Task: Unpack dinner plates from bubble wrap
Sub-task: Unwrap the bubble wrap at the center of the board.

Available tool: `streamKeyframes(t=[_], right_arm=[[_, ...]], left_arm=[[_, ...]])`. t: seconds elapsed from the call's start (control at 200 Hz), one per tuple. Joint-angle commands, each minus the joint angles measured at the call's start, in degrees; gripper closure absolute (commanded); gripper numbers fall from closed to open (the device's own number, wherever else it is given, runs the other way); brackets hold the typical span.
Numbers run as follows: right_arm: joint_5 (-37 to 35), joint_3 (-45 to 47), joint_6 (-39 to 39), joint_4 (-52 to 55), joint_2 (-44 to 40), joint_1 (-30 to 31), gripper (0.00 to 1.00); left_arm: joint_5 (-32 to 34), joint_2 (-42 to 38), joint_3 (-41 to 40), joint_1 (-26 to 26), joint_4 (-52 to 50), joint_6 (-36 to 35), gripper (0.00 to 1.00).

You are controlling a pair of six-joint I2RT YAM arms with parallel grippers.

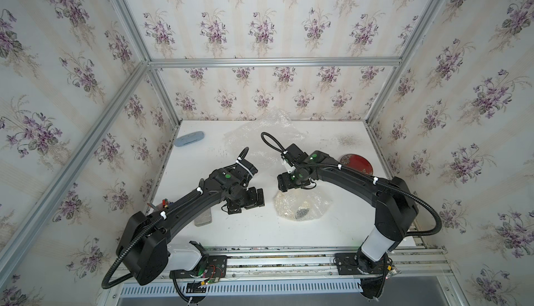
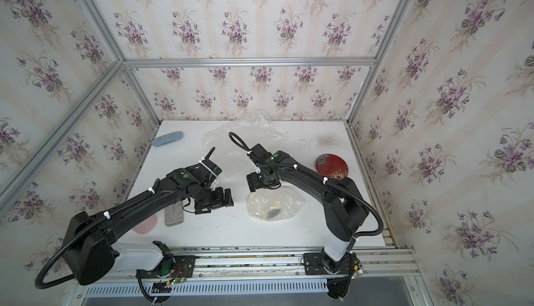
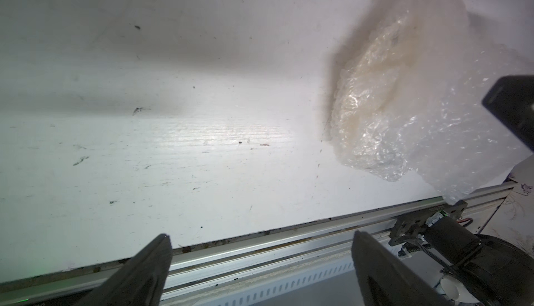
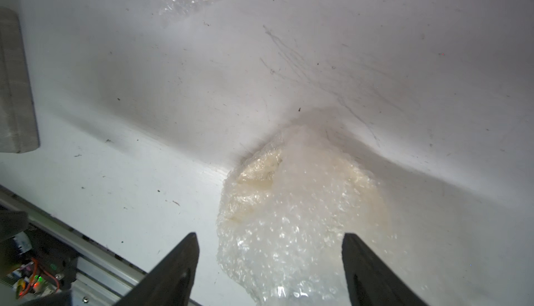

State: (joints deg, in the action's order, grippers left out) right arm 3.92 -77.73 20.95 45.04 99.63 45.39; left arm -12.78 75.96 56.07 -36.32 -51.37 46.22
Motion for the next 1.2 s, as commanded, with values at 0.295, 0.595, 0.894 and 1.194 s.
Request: streamKeyframes(t=[0.295, 0.595, 0.894, 1.194], right_arm=[[-6.82, -3.45, -0.84, 4.47, 6.10, 2.25, 0.26], [-7.45, -0.77, -0.25, 5.20, 4.16, 2.26, 0.58], [-2.61, 4.49, 1.75, 1.85, -1.45, -1.54, 0.95], [10.28, 11.04, 5.99, -4.27, -9.92, -9.57, 1.00]], left_arm=[[-0.31, -0.84, -1.77, 0.28, 0.40, 2.45, 0.01], [-0.99, 2.79, -0.38, -1.83, 4.29, 3.89, 0.01], [-1.46, 11.14, 1.42, -11.04, 14.93, 10.82, 0.01], [-0.30, 13.08, -2.86, -13.15, 30.90, 17.65, 0.01]])
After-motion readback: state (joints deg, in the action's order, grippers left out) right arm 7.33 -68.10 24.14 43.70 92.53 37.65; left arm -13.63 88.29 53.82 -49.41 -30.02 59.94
